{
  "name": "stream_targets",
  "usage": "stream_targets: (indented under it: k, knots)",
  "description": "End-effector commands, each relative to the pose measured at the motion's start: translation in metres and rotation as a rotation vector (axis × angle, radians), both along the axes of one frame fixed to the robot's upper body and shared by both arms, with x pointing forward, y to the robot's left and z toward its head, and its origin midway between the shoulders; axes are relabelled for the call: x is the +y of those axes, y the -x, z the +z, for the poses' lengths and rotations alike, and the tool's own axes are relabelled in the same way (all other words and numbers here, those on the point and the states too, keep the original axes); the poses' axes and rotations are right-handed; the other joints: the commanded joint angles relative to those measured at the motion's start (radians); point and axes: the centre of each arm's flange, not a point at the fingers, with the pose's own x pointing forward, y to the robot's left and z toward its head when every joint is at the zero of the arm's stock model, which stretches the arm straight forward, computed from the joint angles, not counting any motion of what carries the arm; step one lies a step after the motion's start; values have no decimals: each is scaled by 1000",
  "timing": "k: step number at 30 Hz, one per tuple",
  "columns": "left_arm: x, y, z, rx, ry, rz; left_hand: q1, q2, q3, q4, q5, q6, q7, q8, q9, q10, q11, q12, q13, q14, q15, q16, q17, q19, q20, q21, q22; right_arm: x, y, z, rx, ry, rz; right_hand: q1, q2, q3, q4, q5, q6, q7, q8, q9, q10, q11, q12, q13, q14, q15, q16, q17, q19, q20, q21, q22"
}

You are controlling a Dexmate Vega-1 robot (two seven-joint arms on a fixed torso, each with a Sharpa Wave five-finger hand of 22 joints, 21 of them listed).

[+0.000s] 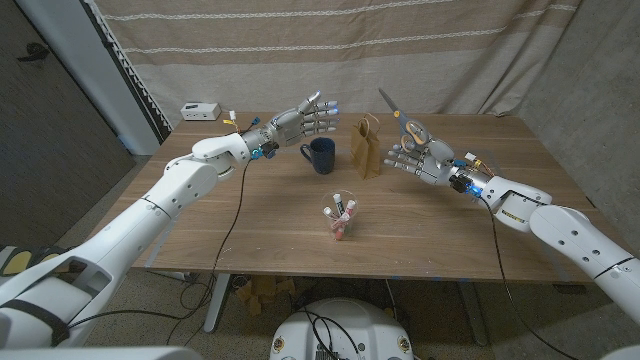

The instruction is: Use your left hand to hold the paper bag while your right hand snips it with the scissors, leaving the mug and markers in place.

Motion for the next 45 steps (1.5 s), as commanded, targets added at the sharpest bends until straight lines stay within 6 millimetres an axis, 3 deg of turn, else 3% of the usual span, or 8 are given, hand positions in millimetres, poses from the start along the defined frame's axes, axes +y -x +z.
stream_targets:
  k: [1, 7, 12, 20, 27, 35, 43, 45]
  knots:
    - [0, 3, 2, -16, -4, 1, -6, 2, -5, 1, 8, 15, -3, 8, 2, 10, 3, 2, 0, 6, -157, 7, 3, 12, -81, -2, 3, 1, 2, -3, 8, -3, -12, -8, 0, -9, -1, 10, 35, 2, 15, -11, 6, 9, -14, -19, -24, -77, -13, -4, -12, 0, 2, 5]
    - [-1, 4, 1, -18, -8, -3, -7, 2, -5, 1, 8, 18, -6, 7, 1, 12, 3, 2, 0, 6, -157, 7, 3, 12, -81, -4, 3, -5, 2, -6, 12, -29, -38, -16, -13, -19, -2, 11, 31, 4, 28, -15, -96, 65, -101, -78, -69, -29, -40, -22, -15, -2, 7, 5]
    - [-1, 4, 1, -17, -10, -1, -7, 2, -5, 0, 8, 18, -4, 6, 1, 12, 3, 2, 0, 7, -157, 7, 3, 12, -80, -5, 3, -6, 2, -8, 11, -35, -39, -19, -19, -24, -3, 13, 21, 0, 33, -12, -96, 68, -122, -107, -80, -12, -53, -33, -16, -1, 9, 5]
    - [-1, 4, 1, -16, -12, -2, -7, 2, -5, 0, 8, 21, -4, 5, 1, 14, 3, 1, 0, 7, -157, 6, 3, 13, -81, -6, 3, -7, 1, -12, 23, -69, -85, -27, -34, -40, -2, 20, 41, 9, 49, -36, 132, 42, -123, -216, 55, -106, -46, -72, 59, -88, 39, 0]
    - [-1, 3, 2, -20, -10, -2, -8, 3, -5, 0, 8, 30, -2, 7, 1, 18, 3, 1, 0, 9, -157, 7, 3, 13, -80, -8, 3, -9, -2, -12, 17, -73, -112, -22, -27, -40, -2, 20, 61, 5, 96, 8, 205, 29, -134, -234, 119, -142, -38, -77, 91, -151, 52, -2]
    - [-1, 1, 2, -17, -10, -7, -8, 3, -6, 0, 9, 34, -3, 6, 1, 19, 2, 0, 0, 8, -157, 6, 3, 13, -80, -9, 3, -10, -3, -11, 11, -47, -156, -17, -23, -46, -2, 14, 71, 15, 215, 190, 238, 36, -177, -234, 148, -138, -63, -84, 133, -168, 72, -4]
    - [-1, 0, 3, -23, -9, -7, -8, 3, -6, -1, 9, 36, -4, 3, 0, 20, 3, -1, 0, 9, -158, 6, 3, 14, -79, -11, 3, -10, -6, -12, 8, -49, -160, -15, -1, -46, 4, 8, 152, 46, 157, 113, 324, 22, -185, -230, 212, -157, -73, -83, 165, -193, 88, -5]
    - [-1, 0, 3, -23, -10, -6, -8, 3, -6, -1, 9, 36, -5, 3, 0, 20, 3, -1, 0, 9, -158, 6, 3, 14, -79, -12, 3, -10, -6, -13, 9, -52, -176, -29, 8, -51, 14, 4, 131, 36, 186, 168, 349, 24, -188, -228, 240, -159, -87, -87, 191, -205, 97, -6]
